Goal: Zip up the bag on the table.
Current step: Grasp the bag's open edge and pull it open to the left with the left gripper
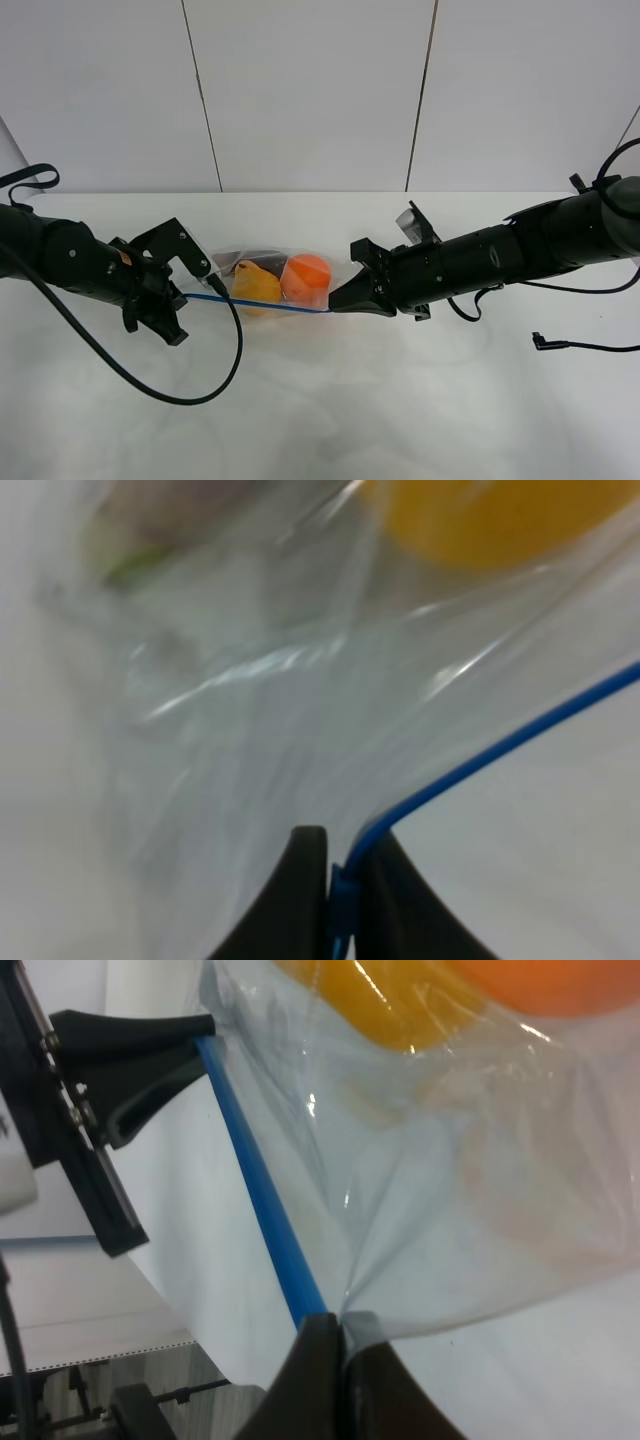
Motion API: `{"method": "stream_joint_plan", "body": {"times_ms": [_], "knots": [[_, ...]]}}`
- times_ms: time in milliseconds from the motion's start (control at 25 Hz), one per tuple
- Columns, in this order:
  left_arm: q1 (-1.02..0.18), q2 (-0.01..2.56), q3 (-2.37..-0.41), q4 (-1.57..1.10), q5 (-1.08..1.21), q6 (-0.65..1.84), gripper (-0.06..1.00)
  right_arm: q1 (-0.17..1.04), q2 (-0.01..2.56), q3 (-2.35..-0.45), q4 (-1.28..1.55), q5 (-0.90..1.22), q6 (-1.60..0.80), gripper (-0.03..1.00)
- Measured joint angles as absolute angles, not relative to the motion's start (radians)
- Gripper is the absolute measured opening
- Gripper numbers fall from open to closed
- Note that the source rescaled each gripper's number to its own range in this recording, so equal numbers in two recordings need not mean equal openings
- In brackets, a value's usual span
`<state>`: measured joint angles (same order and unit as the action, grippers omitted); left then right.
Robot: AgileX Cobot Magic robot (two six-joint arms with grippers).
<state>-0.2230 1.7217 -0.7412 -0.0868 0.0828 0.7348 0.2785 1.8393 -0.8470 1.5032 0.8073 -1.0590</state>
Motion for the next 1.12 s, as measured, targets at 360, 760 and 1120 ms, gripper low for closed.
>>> {"method": "stream_joint_plan", "body": {"times_ms": [360,760,1120], "knots": [[-0.098,1.722,-0.741,-0.09,0.114,0.736,0.0,0.279,1.839,-0.847,1.503,0.807,-1.059,0.0],[-0.065,1.722,-0.741,-0.098,0.127,0.739,0.0,0.287,1.843,-0.848,1.522,0.808,-1.059,0.0],[-0.039,1.722,-0.741,-0.089,0.11,0.661,0.55,0.279,1.843,-0.848,1.483,0.799,-1.059,0.0]]}}
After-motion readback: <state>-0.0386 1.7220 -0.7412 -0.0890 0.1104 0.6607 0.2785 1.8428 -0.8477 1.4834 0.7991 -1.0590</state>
